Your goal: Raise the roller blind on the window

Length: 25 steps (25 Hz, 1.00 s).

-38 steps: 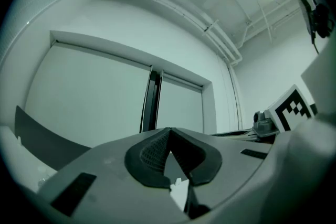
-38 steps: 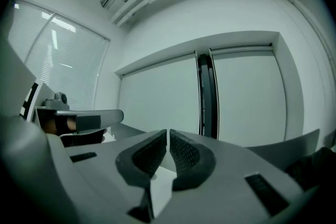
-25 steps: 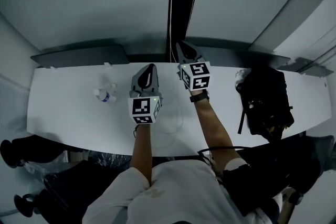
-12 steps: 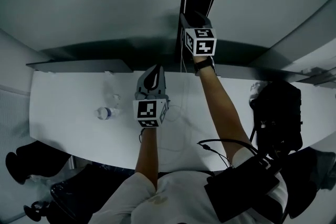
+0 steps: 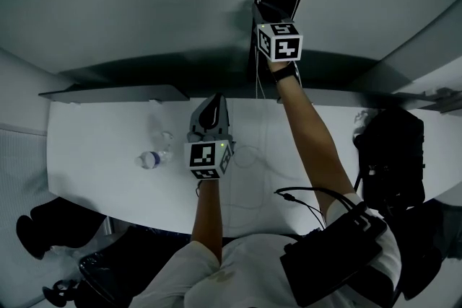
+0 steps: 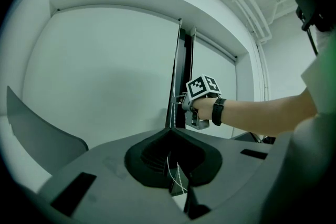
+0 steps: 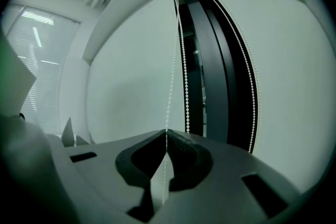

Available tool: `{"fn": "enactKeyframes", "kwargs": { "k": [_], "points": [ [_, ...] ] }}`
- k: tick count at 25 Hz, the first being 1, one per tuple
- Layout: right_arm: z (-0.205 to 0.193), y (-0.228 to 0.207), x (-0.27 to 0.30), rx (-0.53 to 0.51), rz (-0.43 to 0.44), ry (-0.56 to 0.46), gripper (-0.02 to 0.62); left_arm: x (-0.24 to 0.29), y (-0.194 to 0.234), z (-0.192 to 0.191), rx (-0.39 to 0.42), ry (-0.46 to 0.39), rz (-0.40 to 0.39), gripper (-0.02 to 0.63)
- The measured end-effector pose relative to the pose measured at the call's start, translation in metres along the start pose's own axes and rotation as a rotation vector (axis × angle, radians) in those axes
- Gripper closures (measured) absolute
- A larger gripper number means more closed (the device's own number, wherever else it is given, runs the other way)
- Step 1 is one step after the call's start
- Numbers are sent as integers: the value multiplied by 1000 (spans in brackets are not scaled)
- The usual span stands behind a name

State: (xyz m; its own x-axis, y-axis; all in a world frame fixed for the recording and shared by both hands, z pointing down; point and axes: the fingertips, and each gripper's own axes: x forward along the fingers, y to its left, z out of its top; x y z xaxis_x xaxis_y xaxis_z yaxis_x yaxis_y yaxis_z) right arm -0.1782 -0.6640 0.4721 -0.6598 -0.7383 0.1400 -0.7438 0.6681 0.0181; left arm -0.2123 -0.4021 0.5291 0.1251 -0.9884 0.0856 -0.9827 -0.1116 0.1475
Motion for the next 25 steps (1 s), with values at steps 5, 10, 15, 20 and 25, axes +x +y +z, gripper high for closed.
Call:
{"fn": "enactKeyframes", "kwargs": {
  "k": [5,10,15,20,25],
  "points": [
    [-9,53,-46,94,135,-19,592,-22,-1,17,-8,-32,-8,618],
    [13,102,-138,113,131,-167,592,-49,0,51,-21,-92,-30,618],
    [24,105,-206,58,65,-174,592,-80,-14,73,-45,-134,-61,618],
    [-11,109,-236,108,88,-78,592,-87,-41,79,-84,-127,-142,618],
    [-116,167,-282,155,151,88,592,-66,-75,100,-141,-89,-327,571]
  ]
}}
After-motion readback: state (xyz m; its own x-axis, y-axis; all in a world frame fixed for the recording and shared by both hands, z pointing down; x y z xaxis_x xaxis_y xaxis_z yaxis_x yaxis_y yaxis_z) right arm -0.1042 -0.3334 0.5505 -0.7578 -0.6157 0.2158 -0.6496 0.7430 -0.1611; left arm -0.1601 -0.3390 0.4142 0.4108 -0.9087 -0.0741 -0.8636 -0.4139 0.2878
